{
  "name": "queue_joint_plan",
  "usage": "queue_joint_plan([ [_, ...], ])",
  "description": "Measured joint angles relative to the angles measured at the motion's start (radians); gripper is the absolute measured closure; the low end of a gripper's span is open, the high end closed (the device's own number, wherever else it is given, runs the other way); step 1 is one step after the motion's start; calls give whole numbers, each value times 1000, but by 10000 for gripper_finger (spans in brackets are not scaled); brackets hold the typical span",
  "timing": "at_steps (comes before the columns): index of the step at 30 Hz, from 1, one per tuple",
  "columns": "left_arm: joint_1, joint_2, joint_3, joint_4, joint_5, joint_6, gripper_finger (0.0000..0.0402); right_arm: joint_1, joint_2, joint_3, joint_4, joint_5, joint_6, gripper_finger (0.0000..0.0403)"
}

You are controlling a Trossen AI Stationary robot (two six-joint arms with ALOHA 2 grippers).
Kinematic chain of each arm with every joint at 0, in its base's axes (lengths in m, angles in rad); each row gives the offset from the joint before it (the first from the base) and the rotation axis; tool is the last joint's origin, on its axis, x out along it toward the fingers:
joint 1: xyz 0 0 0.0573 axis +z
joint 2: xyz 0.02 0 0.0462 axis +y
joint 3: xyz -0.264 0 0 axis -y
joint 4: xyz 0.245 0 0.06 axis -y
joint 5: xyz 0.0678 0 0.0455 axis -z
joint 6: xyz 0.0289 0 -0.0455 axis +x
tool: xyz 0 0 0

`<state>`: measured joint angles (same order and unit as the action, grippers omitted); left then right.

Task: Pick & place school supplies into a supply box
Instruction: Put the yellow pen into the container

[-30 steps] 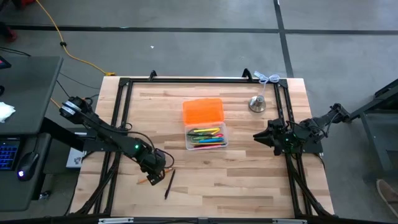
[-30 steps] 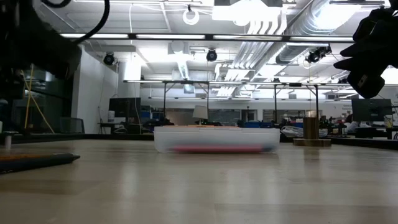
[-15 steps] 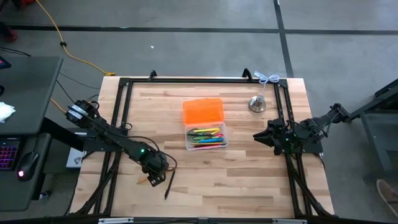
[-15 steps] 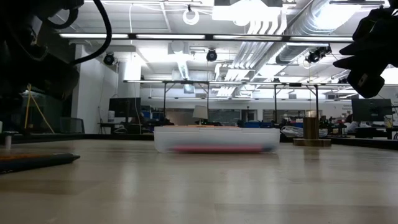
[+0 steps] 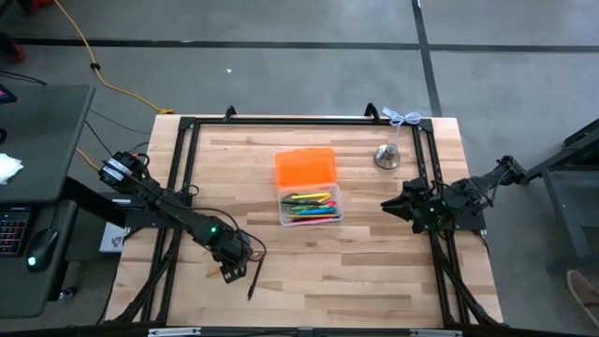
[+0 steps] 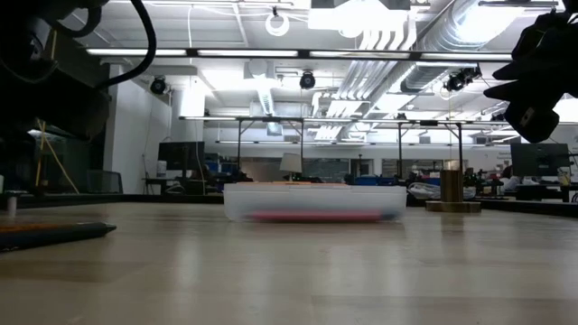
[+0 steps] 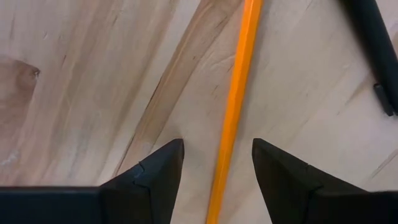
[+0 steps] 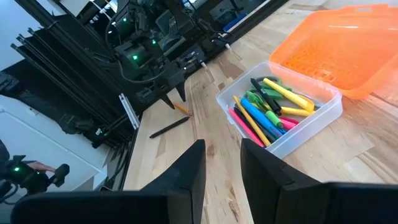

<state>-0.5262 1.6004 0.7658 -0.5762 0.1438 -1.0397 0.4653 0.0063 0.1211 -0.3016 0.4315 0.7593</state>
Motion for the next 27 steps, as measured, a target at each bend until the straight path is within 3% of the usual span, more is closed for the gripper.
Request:
queue_joint_plan([
  [21,0,2,-2,-18,-77,13,170,0,0,0,0,4,0,325],
  [27,0,2,-2,-25,-92,15,200,0,0,0,0,4,0,325],
])
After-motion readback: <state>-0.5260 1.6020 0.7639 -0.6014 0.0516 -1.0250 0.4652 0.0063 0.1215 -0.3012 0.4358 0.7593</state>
